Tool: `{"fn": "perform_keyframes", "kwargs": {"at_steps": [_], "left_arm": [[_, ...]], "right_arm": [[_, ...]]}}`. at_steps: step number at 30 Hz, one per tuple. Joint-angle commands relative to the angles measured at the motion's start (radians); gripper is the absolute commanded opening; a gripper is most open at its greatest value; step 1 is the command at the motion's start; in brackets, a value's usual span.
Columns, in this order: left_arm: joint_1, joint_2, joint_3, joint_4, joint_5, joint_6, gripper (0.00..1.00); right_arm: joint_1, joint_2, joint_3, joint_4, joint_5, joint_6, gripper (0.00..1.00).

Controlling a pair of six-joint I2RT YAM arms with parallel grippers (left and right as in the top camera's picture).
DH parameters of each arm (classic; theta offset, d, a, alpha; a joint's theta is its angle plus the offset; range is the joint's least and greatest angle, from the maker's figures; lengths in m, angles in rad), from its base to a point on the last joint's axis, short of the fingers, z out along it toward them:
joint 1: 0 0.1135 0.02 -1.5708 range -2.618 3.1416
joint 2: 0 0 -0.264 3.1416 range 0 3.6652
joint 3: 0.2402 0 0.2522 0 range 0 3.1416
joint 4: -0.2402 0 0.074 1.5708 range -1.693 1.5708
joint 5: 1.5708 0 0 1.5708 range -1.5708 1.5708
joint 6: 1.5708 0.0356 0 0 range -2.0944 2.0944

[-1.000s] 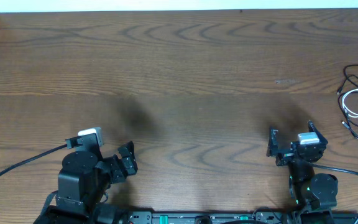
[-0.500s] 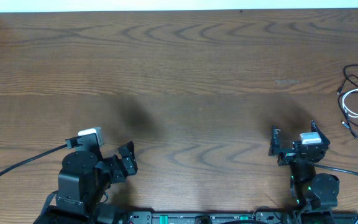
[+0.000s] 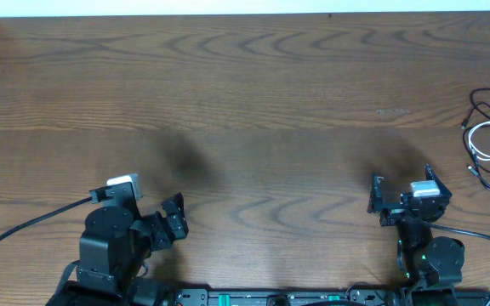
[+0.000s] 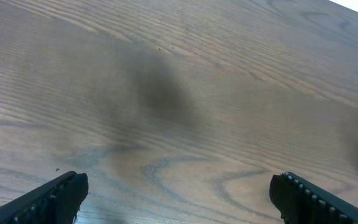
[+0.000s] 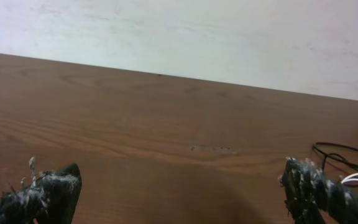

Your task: Untangle cables

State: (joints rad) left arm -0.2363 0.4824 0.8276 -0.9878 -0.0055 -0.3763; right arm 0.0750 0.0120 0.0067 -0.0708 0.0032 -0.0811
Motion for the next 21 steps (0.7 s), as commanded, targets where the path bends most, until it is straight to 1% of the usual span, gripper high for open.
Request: {"fn": "perform_keyframes", "kwargs": {"at_steps": [1, 13, 16, 21], "left_arm": [[0.004, -0.001, -0.006, -0.002, -0.005, 0.010, 0.98], [0.004, -0.001, -0.006, -0.001, -0.005, 0.009, 0.98], [0.005, -0.051, -0.008, -0.062, -0.001, 0.012, 0.98], [0.055, -0.126, -0.059, -0.034, 0.018, 0.010, 0.98]], "right_arm": [[-0.006, -0.006, -0.002, -0.006, -0.009, -0.002, 0.99], [-0.006, -0.006, -0.002, -0.006, -0.009, -0.002, 0.99], [-0.006, -0.006, -0.001, -0.006, -0.009, -0.002, 0.99], [-0.006, -0.006, -0.002, -0.006, -0.009, -0.002, 0.99]]}}
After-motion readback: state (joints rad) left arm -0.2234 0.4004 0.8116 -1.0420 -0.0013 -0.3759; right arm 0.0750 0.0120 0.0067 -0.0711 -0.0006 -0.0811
